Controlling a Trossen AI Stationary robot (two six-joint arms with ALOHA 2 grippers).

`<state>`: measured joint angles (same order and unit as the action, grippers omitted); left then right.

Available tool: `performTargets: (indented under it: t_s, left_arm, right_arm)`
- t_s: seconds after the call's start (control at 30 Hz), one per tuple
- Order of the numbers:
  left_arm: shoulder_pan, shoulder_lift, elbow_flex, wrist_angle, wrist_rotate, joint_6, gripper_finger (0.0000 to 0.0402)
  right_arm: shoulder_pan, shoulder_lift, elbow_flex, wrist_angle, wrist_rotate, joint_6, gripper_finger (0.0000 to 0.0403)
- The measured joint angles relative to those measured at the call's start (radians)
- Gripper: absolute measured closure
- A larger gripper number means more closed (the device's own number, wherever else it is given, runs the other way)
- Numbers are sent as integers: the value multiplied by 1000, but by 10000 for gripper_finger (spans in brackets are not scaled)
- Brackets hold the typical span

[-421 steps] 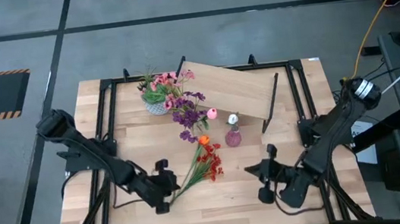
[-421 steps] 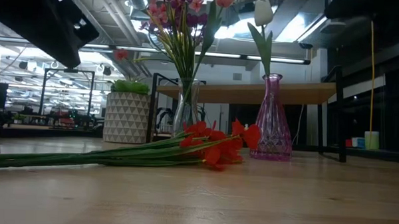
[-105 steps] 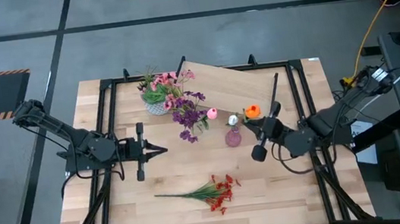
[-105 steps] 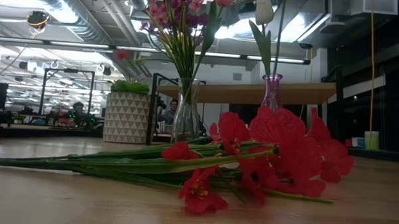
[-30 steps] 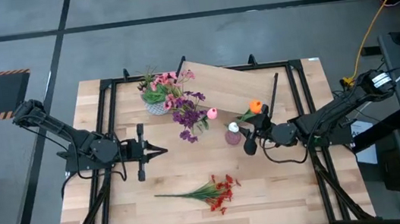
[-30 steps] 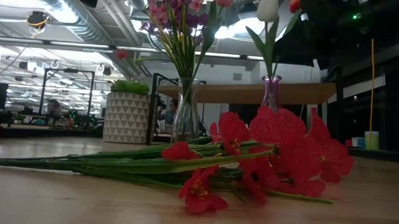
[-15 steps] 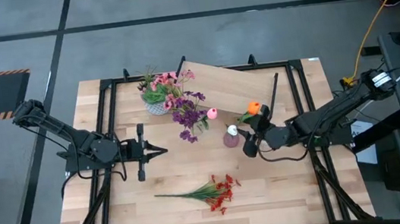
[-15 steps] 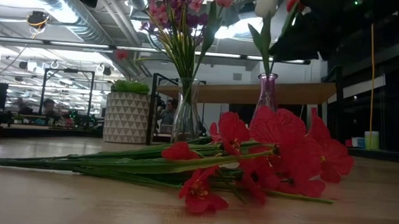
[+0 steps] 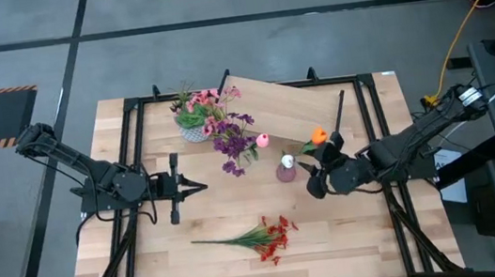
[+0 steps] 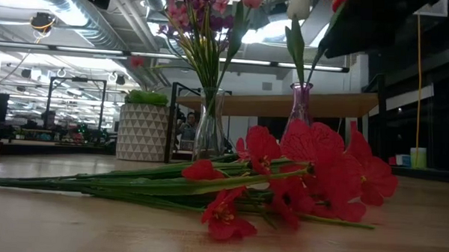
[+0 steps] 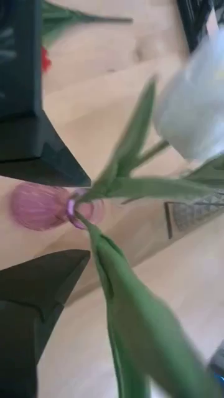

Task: Pick and place flowers into a vace then onto a shelf
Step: Put the orange tulip into the purple vase, then put the orange flowers into the purple vase

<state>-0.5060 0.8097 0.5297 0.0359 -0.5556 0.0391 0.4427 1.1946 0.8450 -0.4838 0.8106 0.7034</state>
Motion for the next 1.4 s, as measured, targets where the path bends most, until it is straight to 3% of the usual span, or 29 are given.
performTargets:
  t_s: [0.27, 0.53, 0.7, 0.87, 1.13, 1.4]
  left_arm:
    - [-1, 0, 0, -76, 0, -22, 392]
    - [-1, 0, 0, -92, 0, -27, 383]
    - [-1, 5, 0, -86, 53, -54, 369]
    - [-20, 58, 1, -43, 138, -115, 346]
    - [-98, 248, 9, 59, 90, -134, 325]
    - [-162, 425, 156, -70, 87, -276, 324]
  right_arm:
    - [137, 9, 16, -58, -19, 141, 250]
    - [263, 101, 16, 22, 35, 178, 345]
    - [329, 198, 16, 175, 128, 86, 396]
    - [368, 278, 16, 360, 163, 3, 387]
    - [374, 338, 16, 486, 165, -8, 397]
    - [376, 405, 16, 590, 165, -9, 394]
